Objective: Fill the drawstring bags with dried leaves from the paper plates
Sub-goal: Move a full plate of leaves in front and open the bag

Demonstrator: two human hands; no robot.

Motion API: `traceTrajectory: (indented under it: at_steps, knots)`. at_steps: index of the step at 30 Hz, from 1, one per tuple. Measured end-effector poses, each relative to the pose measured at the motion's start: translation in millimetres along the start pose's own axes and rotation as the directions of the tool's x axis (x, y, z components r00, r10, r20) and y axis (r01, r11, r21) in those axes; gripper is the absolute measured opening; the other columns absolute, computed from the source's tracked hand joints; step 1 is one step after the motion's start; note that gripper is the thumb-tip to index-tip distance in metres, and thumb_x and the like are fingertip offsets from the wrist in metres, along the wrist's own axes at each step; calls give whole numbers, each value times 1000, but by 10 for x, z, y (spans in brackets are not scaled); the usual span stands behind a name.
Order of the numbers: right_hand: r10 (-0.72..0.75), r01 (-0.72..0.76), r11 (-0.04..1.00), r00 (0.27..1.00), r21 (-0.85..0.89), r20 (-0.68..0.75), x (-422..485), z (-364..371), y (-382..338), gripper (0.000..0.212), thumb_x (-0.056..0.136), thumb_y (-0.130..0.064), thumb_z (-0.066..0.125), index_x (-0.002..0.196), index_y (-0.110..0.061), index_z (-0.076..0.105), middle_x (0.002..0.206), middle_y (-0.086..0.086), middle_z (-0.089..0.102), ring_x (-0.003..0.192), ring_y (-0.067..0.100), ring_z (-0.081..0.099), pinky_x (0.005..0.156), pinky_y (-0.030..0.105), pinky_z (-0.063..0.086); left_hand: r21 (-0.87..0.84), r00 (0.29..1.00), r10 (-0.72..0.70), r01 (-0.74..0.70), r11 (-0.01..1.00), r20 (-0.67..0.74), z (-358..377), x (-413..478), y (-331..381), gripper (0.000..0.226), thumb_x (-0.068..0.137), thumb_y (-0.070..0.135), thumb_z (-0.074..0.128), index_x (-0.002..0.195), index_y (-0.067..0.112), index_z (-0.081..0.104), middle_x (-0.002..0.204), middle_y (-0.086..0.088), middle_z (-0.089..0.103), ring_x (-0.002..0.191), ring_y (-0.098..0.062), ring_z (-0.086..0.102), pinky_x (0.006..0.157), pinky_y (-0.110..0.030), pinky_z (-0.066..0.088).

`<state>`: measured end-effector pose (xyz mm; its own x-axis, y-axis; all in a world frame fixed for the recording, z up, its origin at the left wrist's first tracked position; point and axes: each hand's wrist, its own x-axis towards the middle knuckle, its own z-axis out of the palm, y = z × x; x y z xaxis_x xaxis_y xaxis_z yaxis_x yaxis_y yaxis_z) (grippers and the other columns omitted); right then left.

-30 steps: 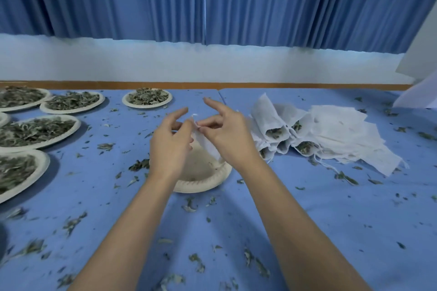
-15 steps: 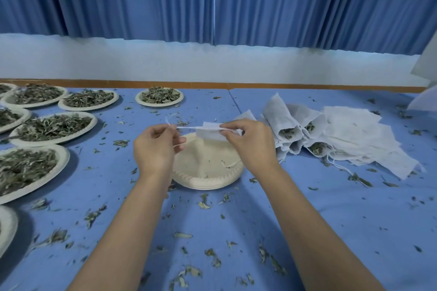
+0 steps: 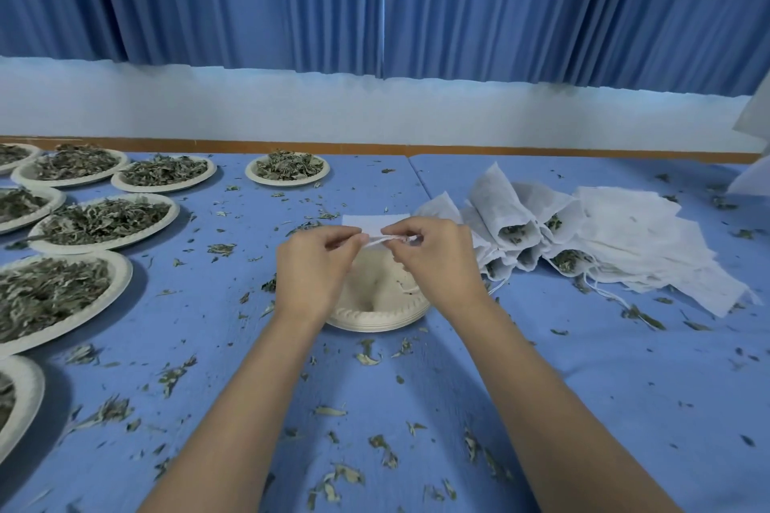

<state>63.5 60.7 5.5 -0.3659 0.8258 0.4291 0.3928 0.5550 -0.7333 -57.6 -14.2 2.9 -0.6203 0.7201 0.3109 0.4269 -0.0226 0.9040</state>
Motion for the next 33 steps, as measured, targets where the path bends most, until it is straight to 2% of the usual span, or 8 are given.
traceTrajectory:
  at_steps: [4, 8, 13, 19, 23, 28, 30, 33]
  knots:
    - [31, -35, 996, 998, 79, 46, -23, 34, -21, 17, 80, -19, 70, 96, -24, 75, 62, -21, 58, 60, -5, 55, 59, 10, 46, 207, 991, 122, -107, 973, -59, -18, -6, -27, 18, 87, 13, 65, 102, 9, 74, 97, -5, 73, 81, -12, 63, 70, -5, 40]
    - [23, -25, 995, 1000, 101, 15, -28, 65, -31, 16, 81, -15, 68, 94, -19, 75, 69, -21, 60, 66, -4, 56, 63, 9, 44, 362, 973, 233, -214, 907, -8, 13, -37, -80, 26, 89, 6, 57, 113, 5, 66, 110, -8, 67, 97, -20, 59, 77, -19, 38]
    - [5, 0, 998, 996, 68, -85, -35, 127, -63, 20, 82, -4, 60, 94, -15, 72, 94, -7, 65, 71, -2, 54, 68, 3, 39, 365, 946, 317, -271, 891, -71, 51, -69, -72, 9, 90, 8, 58, 94, 4, 65, 93, -8, 62, 80, -21, 56, 66, -23, 37]
    - [33, -36, 999, 976, -11, -214, -49, 151, -24, 19, 84, -11, 61, 101, -12, 69, 100, 0, 63, 72, 5, 57, 69, 9, 40, 322, 965, 191, -125, 938, -180, 5, -41, -73, 17, 85, 6, 60, 102, 8, 66, 98, -1, 57, 78, -12, 53, 65, -13, 33]
    - [61, -60, 998, 976, 12, -209, -46, 183, 1, 12, 88, -16, 62, 90, -11, 73, 87, -2, 71, 73, 7, 59, 66, 9, 40, -223, 961, -237, 202, 954, -143, 14, 25, 7, 3, 84, 12, 69, 86, 11, 71, 58, 11, 63, 53, 0, 58, 48, -8, 39]
    - [186, -156, 970, 971, 189, -151, -22, 139, -38, 11, 90, -14, 62, 91, -12, 72, 70, -11, 62, 70, 9, 61, 70, 17, 47, -695, 804, -418, 583, 420, 423, -58, 31, 175, 9, 81, 0, 65, 81, 8, 60, 52, 4, 59, 38, -1, 48, 31, -10, 29]
    - [365, -312, 837, 930, 450, -33, 24, 91, -92, 12, 91, -7, 58, 85, -9, 67, 64, -3, 58, 59, 11, 57, 59, 23, 48, -706, 739, -354, 665, 244, 573, -80, 19, 175, 1, 74, 5, 64, 74, 6, 64, 57, 3, 56, 36, -2, 42, 29, -9, 26]
    - [477, -529, 161, 781, 833, 403, 85, 26, -214, 21, 93, 2, 48, 74, -6, 52, 56, 0, 45, 35, 2, 38, 33, 13, 26, -708, 723, -282, 685, 171, 631, -91, 6, 145, 10, 77, 13, 56, 78, 7, 63, 60, 2, 50, 35, -5, 31, 29, -12, 21]
